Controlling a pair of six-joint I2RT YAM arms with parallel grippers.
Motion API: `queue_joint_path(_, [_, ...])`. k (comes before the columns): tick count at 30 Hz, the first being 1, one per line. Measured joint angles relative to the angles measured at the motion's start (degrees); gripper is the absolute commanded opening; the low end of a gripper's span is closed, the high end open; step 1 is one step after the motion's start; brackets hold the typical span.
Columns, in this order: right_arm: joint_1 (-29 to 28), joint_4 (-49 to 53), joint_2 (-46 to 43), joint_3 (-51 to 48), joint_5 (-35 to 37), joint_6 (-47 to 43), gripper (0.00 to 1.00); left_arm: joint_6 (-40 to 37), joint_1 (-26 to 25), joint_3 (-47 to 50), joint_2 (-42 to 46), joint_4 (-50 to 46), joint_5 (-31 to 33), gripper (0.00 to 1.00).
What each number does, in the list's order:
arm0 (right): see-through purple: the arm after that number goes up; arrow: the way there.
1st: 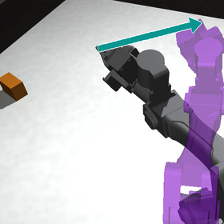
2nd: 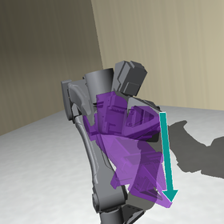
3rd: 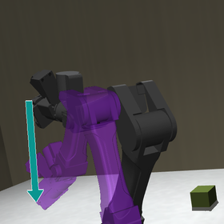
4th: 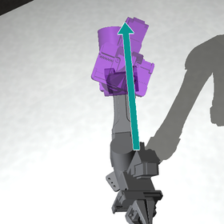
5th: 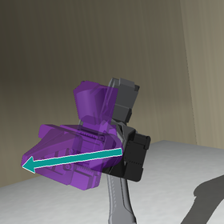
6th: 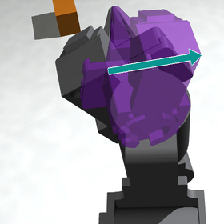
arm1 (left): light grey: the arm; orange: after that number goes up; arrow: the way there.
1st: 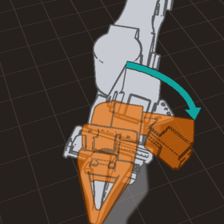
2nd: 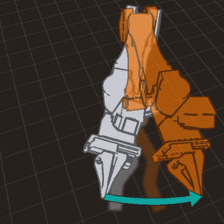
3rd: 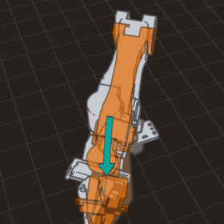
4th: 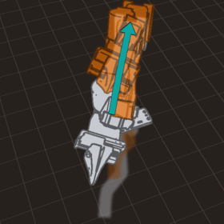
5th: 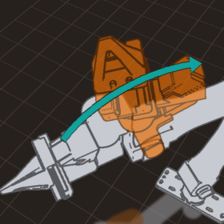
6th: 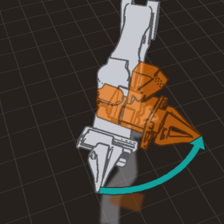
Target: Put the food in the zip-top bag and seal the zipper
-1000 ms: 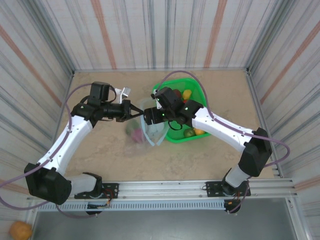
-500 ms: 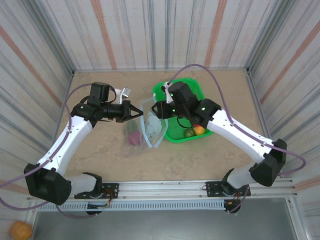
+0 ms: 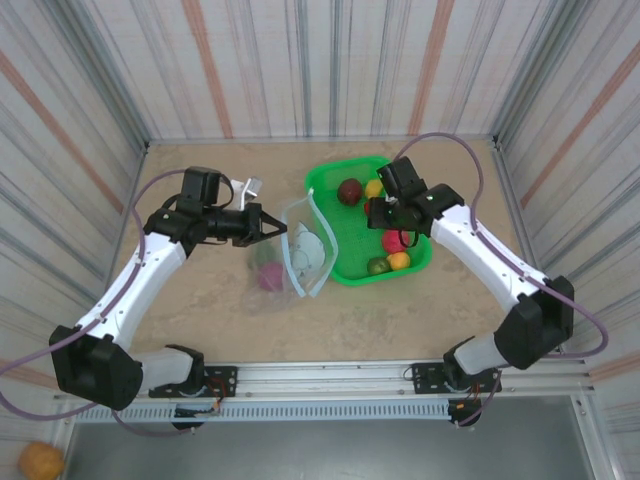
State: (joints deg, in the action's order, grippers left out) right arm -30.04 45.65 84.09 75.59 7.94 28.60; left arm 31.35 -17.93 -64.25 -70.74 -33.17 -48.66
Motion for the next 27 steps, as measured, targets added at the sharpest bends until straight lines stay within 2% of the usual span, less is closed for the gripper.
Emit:
queue_joint_path(5, [0.57,1.44,5.66,-0.09,3.21,-1.25,0.74,-0.02,0.0,0.15,0.04,0.07,-0.04,0.0])
queue_joint_path(17, [2.75,0.7,14.29,-0.63,4.26,-2.34,0.9,-1.38,0.0,0.26,0.61,-0.02,-0.24,0.0])
queue_joint_path(23, [3.43,-0.15,16.37,-1.05,4.26,-2.36,0.91,-1.55,0.0,0.26,0.94,-0.02,-0.26,0.0])
queue_joint_path(27, [3.96,-0.83,18.64,-1.05,4.15,-2.4,0.88,-1.55,0.0,0.26,0.94,-0.04,-0.24,0.0])
